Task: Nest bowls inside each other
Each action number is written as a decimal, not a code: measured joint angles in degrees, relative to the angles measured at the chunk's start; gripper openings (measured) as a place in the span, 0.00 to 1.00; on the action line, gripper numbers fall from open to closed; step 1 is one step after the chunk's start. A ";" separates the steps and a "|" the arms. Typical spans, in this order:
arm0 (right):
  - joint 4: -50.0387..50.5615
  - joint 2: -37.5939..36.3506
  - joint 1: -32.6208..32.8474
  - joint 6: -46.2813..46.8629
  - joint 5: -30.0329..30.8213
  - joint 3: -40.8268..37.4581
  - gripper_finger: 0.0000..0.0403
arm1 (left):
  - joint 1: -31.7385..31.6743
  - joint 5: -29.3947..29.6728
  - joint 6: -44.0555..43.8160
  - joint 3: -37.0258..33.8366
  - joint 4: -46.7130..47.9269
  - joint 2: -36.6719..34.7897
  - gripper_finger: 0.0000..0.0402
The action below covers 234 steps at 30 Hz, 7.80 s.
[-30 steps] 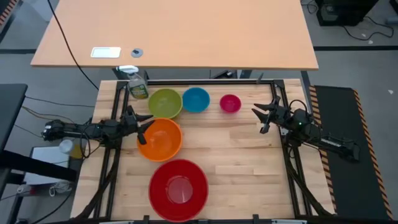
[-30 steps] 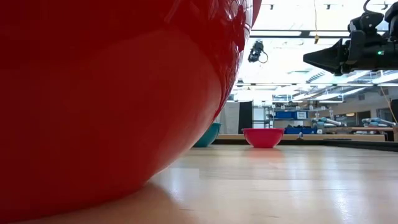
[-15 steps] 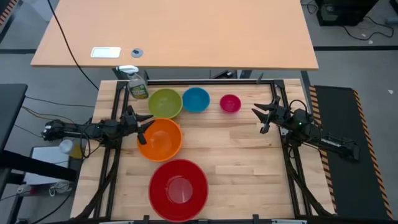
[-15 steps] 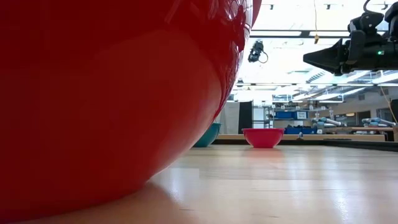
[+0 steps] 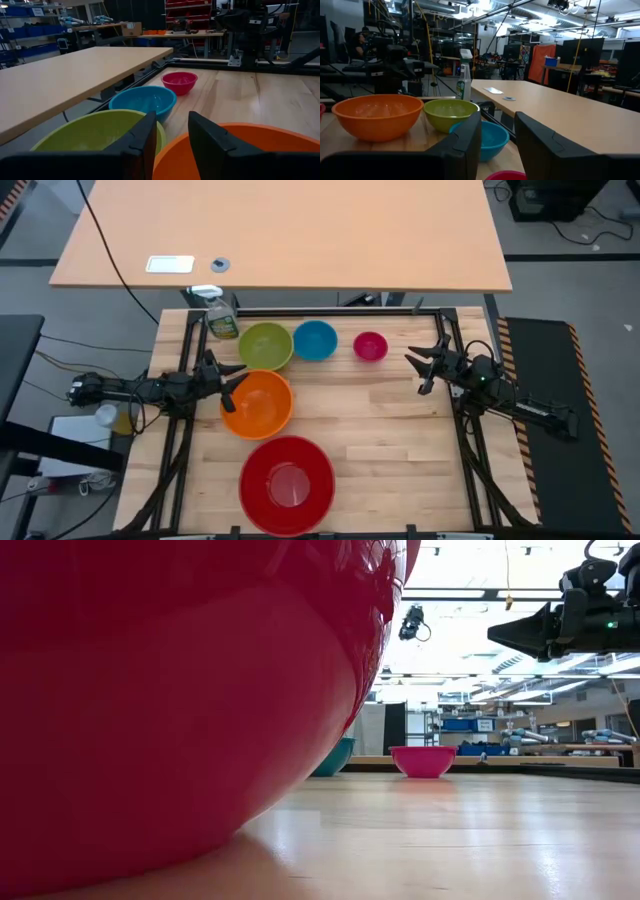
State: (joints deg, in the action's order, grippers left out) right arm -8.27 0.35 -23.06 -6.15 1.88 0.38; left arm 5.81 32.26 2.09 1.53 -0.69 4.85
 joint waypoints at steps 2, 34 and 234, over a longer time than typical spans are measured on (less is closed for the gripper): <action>0.00 -0.01 -0.01 -0.01 -0.01 0.01 0.31 | -0.01 -0.01 0.00 -0.01 -0.01 -0.01 0.28; -4.45 0.34 -0.06 0.48 2.96 0.01 0.31 | -0.01 0.04 -29.37 -0.05 -26.35 0.01 0.28; 40.55 115.06 40.99 35.58 0.49 107.78 0.07 | 0.43 -18.18 -40.97 38.37 18.41 22.50 0.55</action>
State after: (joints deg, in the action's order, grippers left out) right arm 32.28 115.41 17.93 29.44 2.37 108.15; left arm 6.24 14.09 -38.88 39.90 17.72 27.36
